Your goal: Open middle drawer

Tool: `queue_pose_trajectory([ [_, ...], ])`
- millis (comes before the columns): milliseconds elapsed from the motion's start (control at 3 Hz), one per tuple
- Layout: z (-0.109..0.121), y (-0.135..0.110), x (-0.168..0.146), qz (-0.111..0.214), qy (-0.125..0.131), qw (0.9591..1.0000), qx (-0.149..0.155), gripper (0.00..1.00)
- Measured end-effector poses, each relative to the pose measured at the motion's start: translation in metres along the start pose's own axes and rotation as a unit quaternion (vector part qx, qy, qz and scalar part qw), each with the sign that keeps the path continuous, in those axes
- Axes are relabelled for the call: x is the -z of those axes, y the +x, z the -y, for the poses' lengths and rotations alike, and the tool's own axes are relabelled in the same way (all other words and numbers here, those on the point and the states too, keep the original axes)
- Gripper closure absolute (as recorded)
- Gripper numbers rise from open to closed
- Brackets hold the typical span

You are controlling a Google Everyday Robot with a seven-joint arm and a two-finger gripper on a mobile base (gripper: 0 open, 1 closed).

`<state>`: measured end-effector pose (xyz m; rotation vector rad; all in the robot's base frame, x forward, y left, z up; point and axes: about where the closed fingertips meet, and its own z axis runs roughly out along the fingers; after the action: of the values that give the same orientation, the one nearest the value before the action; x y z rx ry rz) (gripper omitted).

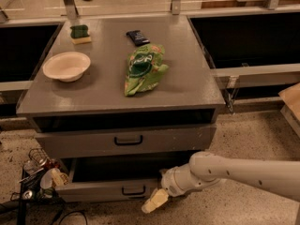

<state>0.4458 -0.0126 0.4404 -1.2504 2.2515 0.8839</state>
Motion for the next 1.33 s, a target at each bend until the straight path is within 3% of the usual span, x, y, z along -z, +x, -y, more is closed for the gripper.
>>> queue_pose_trajectory([
  [333, -0.011, 0.004, 0.005, 0.017, -0.014, 0.9998, -0.001, 0.0],
  [667, -0.045, 0.014, 0.025, 0.06, -0.044, 0.9972, 0.009, 0.0],
  [1000, -0.077, 0.027, 0.043, 0.084, -0.057, 0.9947, 0.017, 0.0],
  [1333, -0.077, 0.027, 0.043, 0.084, -0.057, 0.9947, 0.017, 0.0],
])
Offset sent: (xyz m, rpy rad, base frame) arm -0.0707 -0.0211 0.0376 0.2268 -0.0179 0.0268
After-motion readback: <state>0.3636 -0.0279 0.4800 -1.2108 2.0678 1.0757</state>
